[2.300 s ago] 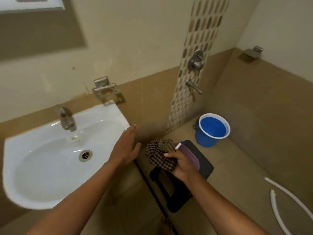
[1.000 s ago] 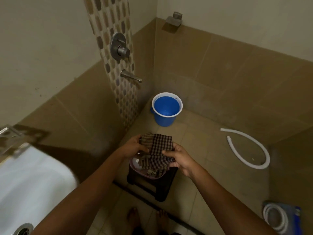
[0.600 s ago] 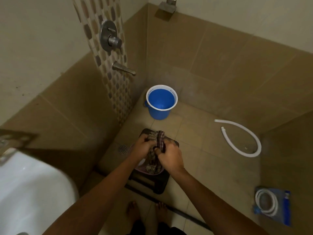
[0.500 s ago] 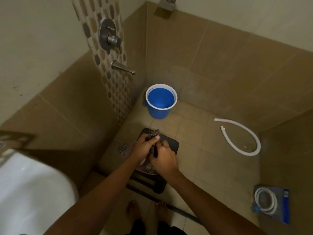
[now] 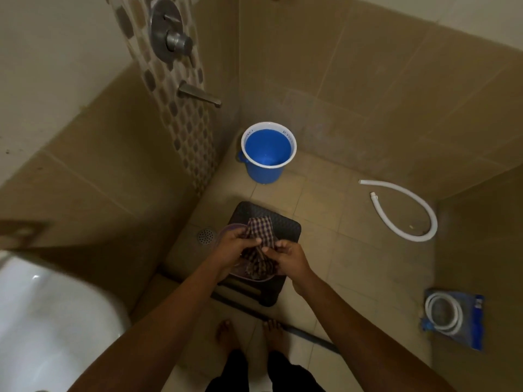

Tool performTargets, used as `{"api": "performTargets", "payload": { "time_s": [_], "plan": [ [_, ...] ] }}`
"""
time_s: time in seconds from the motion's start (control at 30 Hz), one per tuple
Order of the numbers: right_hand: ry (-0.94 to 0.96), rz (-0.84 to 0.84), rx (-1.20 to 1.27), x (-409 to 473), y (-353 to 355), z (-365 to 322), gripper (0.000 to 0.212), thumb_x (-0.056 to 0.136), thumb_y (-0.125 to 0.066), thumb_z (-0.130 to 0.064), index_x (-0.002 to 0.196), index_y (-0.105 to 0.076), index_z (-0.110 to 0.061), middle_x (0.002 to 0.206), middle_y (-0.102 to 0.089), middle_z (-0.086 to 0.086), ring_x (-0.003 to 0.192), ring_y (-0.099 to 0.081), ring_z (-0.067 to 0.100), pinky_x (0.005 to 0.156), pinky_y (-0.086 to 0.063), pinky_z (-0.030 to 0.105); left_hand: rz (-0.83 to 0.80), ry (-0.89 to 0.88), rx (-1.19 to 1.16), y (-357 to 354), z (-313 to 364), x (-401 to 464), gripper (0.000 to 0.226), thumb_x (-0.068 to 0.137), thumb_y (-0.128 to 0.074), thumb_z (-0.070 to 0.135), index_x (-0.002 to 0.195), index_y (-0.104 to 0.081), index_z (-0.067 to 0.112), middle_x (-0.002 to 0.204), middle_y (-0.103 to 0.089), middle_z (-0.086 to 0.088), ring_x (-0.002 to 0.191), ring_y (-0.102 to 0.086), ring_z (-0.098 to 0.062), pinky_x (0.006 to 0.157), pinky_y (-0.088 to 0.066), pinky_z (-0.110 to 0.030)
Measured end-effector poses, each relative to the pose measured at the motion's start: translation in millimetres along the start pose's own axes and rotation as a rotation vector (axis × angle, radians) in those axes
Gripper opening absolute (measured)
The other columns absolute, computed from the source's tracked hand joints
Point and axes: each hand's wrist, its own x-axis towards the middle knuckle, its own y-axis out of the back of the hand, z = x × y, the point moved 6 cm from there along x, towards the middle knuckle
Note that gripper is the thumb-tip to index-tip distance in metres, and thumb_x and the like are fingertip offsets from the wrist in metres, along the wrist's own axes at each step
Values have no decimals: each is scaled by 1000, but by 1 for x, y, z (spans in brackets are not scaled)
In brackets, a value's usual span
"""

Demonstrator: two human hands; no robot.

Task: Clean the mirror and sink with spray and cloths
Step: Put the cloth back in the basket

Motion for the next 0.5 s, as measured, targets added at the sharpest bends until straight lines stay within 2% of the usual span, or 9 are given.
{"api": "performTargets", "payload": {
  "time_s": [0.07, 0.1, 0.13, 0.2, 0.27, 0.3, 0.37, 0.43, 0.5],
  "plan": [
    [-43, 40, -5, 7, -2, 20, 16, 87, -76, -17, 76, -65, -22, 84, -71, 1, 84, -70, 21, 76, -60, 38, 74, 78, 63, 2, -22, 9, 23, 84, -66, 4, 107, -68, 4, 105, -71, -14, 96, -67, -27, 89, -55, -43],
    [-64, 52, -20, 11, -4, 33, 14, 87, -77, -19, 79, -66, -20, 87, -71, 5, 86, -70, 23, 76, -60, 40, 113, 121, 85, 4, -34, 15, 22, 83, -67, 2, 105, -67, 1, 104, -71, -16, 96, -67, -29, 87, -56, -44],
    [-82, 55, -54, 13, -7, 45, 13, 87, -77, -21, 82, -66, -16, 89, -71, 7, 87, -69, 24, 73, -60, 35, 140, 158, 106, 5, -45, 21, 20, 81, -67, 0, 101, -68, 0, 102, -70, -17, 96, -67, -31, 86, -56, -44],
    [-111, 51, -81, 19, -10, 69, 16, 88, -75, -23, 88, -68, -9, 87, -69, 7, 82, -66, 20, 60, -51, 18, 138, 204, 186, 4, -62, 39, 13, 81, -65, -3, 93, -68, 1, 95, -70, -14, 98, -65, -33, 87, -55, -44],
    [-140, 44, -84, 23, -10, 87, 15, 90, -72, -21, 92, -68, -6, 80, -66, 1, 74, -62, 13, 53, -42, 8, 96, 237, 299, 0, -74, 53, 8, 84, -60, -4, 85, -64, 3, 86, -65, -8, 90, -63, -27, 77, -54, -35],
    [-155, 44, -90, 26, -9, 96, 14, 91, -71, -20, 93, -68, -6, 77, -64, -2, 71, -60, 9, 51, -41, 7, 78, 261, 345, -2, -78, 59, 12, 84, -58, -4, 80, -62, 6, 83, -61, -5, 83, -59, -22, 70, -50, -29],
    [-178, 51, -125, 34, -6, 110, 16, 92, -70, -18, 96, -70, -2, 78, -64, -1, 70, -59, 8, 50, -39, 5, 44, 283, 435, -5, -86, 72, 19, 84, -57, -5, 74, -58, 12, 81, -58, -3, 77, -55, -15, 66, -45, -27],
    [-198, 55, -138, 42, -3, 117, 18, 93, -68, -15, 102, -69, 1, 84, -65, 4, 71, -60, 10, 50, -41, 5, 13, 249, 527, -5, -92, 87, 17, 83, -54, -5, 79, -59, 11, 83, -60, -5, 79, -57, -18, 65, -47, -28],
    [-249, 47, -99, 52, -2, 124, 22, 93, -67, -12, 111, -66, 0, 94, -66, 8, 76, -63, 14, 54, -49, 10, 18, 195, 608, -2, -98, 104, 16, 82, -52, -5, 88, -62, 6, 89, -64, -13, 87, -62, -27, 74, -53, -35]
  ]
}}
